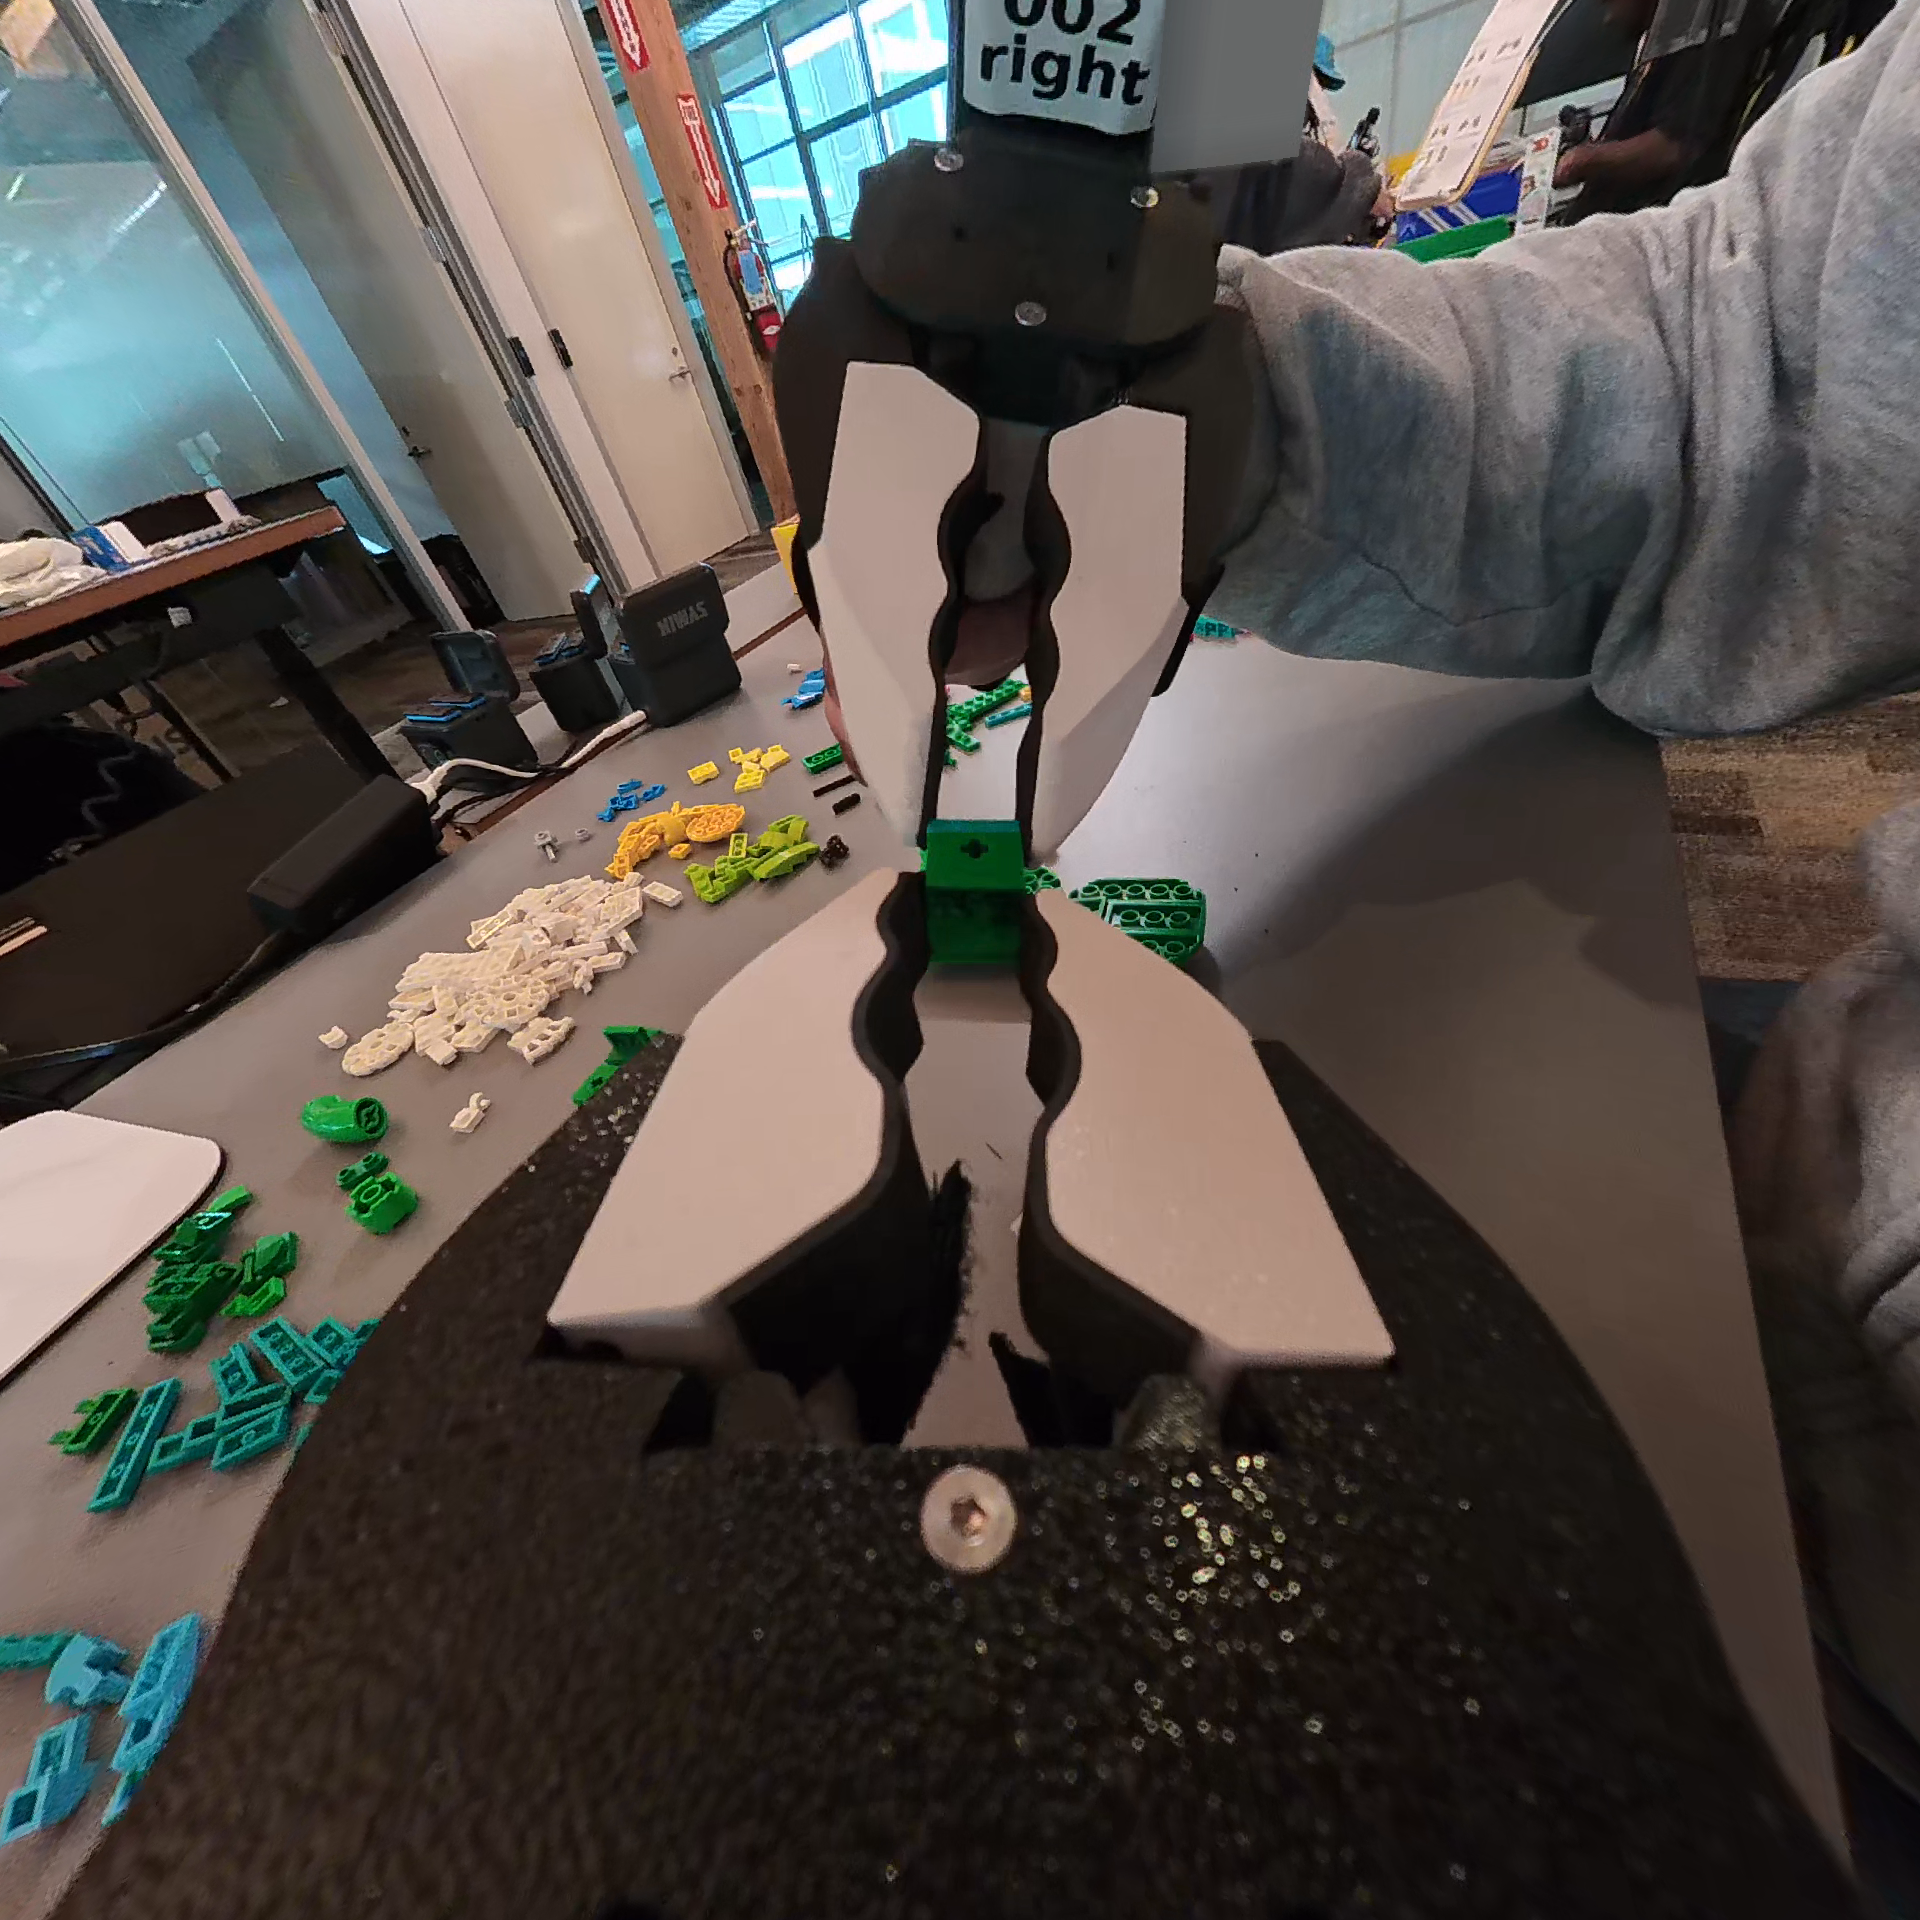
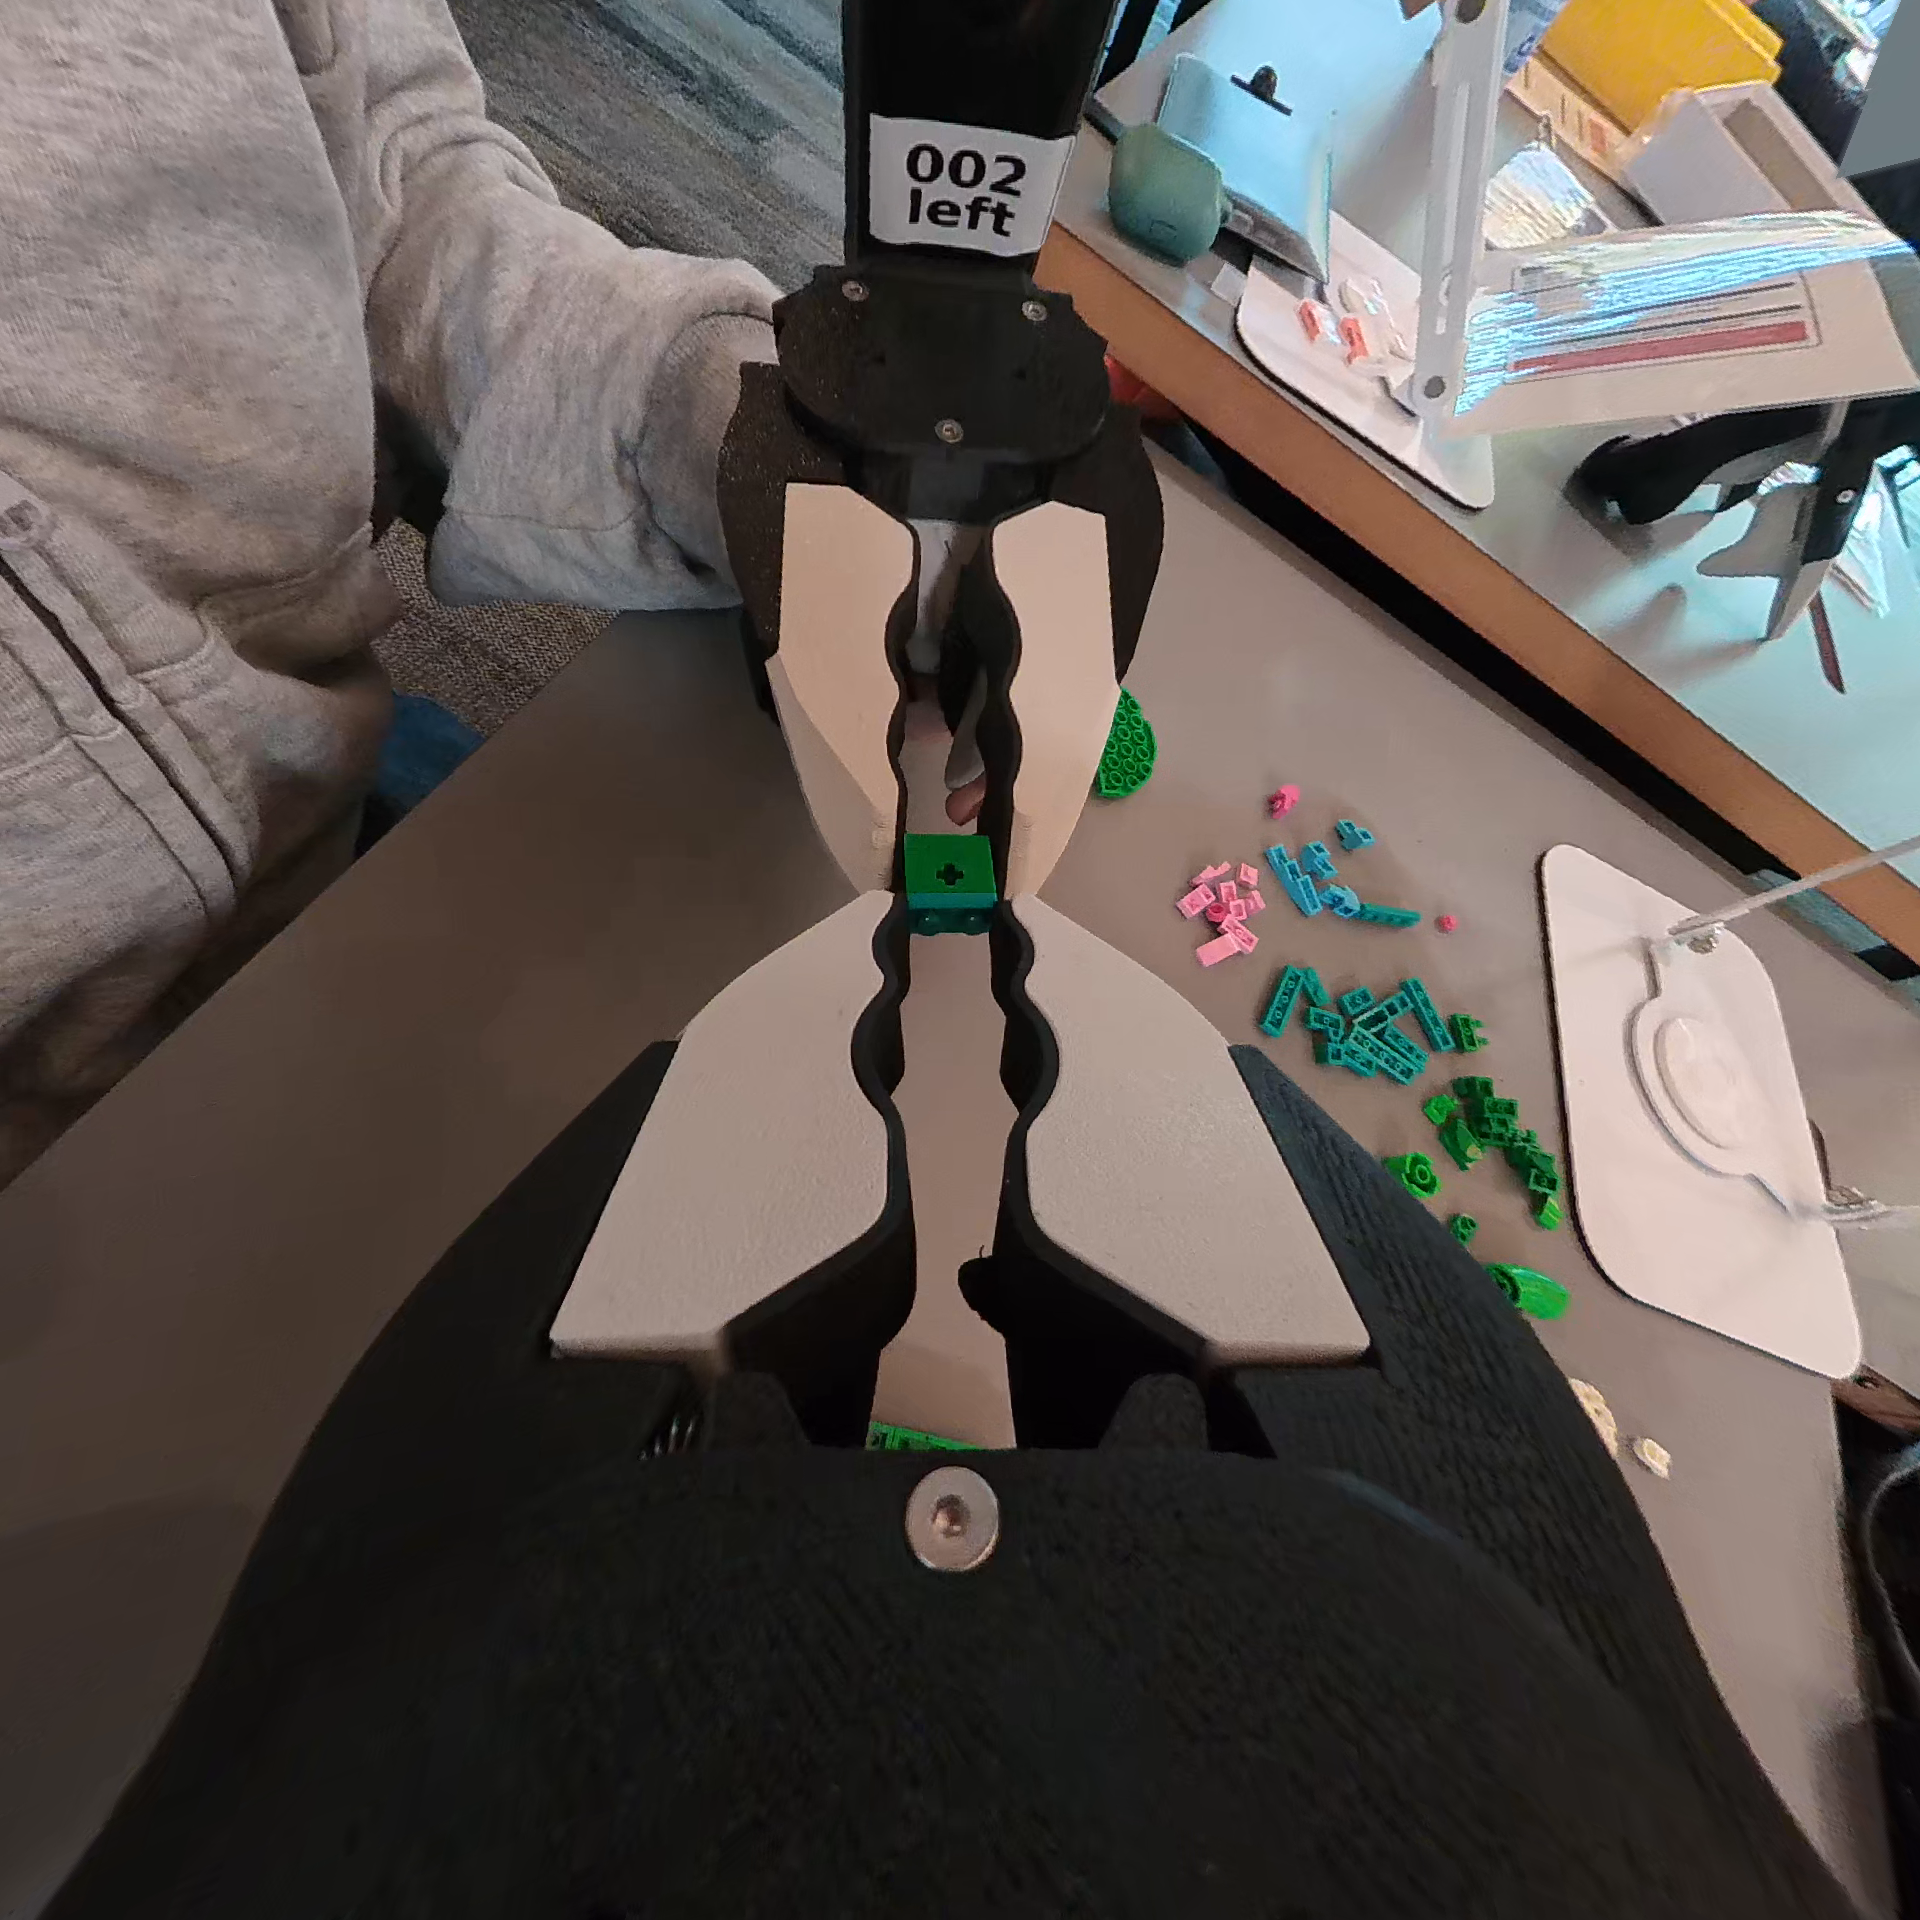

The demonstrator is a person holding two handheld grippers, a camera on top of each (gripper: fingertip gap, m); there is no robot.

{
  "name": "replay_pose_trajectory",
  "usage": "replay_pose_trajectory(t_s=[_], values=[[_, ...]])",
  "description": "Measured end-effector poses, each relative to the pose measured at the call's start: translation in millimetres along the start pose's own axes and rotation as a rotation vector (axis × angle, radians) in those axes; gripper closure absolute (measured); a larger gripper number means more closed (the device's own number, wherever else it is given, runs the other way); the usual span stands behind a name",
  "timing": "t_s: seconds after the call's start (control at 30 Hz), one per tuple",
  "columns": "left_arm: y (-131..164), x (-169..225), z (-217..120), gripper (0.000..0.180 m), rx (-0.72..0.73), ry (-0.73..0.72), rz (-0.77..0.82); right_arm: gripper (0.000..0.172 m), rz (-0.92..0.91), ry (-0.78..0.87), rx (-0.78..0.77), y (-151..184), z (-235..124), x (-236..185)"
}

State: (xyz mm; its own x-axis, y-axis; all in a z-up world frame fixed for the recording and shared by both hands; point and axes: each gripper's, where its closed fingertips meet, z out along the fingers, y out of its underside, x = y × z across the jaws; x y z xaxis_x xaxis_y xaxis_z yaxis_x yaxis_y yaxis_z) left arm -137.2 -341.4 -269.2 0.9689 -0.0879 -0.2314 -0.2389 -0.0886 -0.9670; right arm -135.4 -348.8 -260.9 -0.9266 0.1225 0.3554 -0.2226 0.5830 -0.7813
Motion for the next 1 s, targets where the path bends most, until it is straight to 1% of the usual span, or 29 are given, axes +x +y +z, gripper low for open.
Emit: replay_pose_trajectory(t_s=[0.1,0.13,0.17,0.2,0.23,0.27,0.33,0.4,0.47,0.5,0.6,0.7,0.8,0.83,0.9,0.93,1.0], values=[[1,0,-1,0.163,-0.006,0.003,0.002,0.157,-0.002,-0.006,-0.003,1,1,0],[7,-2,-4,0.163,-0.038,-0.008,0.011,0.157,-0.003,0.011,-0.024,5,-2,3],[17,-11,-14,0.163,-0.078,-0.052,0.019,0.157,0.001,0.061,-0.041,10,-13,12],[22,-17,-27,0.163,-0.074,-0.068,-0.025,0.157,0.039,0.100,-0.013,12,-28,22],[22,-23,-39,0.163,-0.028,-0.073,-0.101,0.158,0.082,0.123,0.020,11,-42,29],[20,-29,-47,0.163,0.004,-0.086,-0.144,0.158,0.097,0.148,0.015,15,-51,35],[19,-39,-53,0.163,-0.011,-0.119,-0.138,0.158,0.094,0.182,-0.035,24,-51,47],[18,-46,-52,0.163,-0.024,-0.148,-0.111,0.157,0.100,0.213,-0.080,32,-32,67],[23,-51,-50,0.163,-0.059,-0.183,-0.085,0.157,0.097,0.267,-0.153,47,-5,99],[27,-54,-50,0.163,-0.078,-0.213,-0.070,0.157,0.098,0.262,-0.175,53,11,112],[34,-62,-52,0.163,-0.142,-0.295,-0.012,0.157,0.131,0.184,-0.250,71,58,139],[36,-65,-55,0.163,-0.179,-0.341,0.038,0.157,0.152,0.118,-0.336,90,91,151],[39,-67,-56,0.163,-0.191,-0.358,0.060,0.157,0.176,0.082,-0.396,105,110,154],[39,-68,-56,0.163,-0.188,-0.364,0.066,0.153,0.192,0.076,-0.413,110,114,154],[39,-69,-56,0.163,-0.179,-0.368,0.067,0.132,0.235,0.063,-0.432,113,116,151],[38,-70,-56,0.163,-0.172,-0.373,0.070,0.126,0.263,0.067,-0.417,111,114,151],[35,-72,-58,0.163,-0.151,-0.389,0.092,0.126,0.315,0.101,-0.339,97,105,154]])
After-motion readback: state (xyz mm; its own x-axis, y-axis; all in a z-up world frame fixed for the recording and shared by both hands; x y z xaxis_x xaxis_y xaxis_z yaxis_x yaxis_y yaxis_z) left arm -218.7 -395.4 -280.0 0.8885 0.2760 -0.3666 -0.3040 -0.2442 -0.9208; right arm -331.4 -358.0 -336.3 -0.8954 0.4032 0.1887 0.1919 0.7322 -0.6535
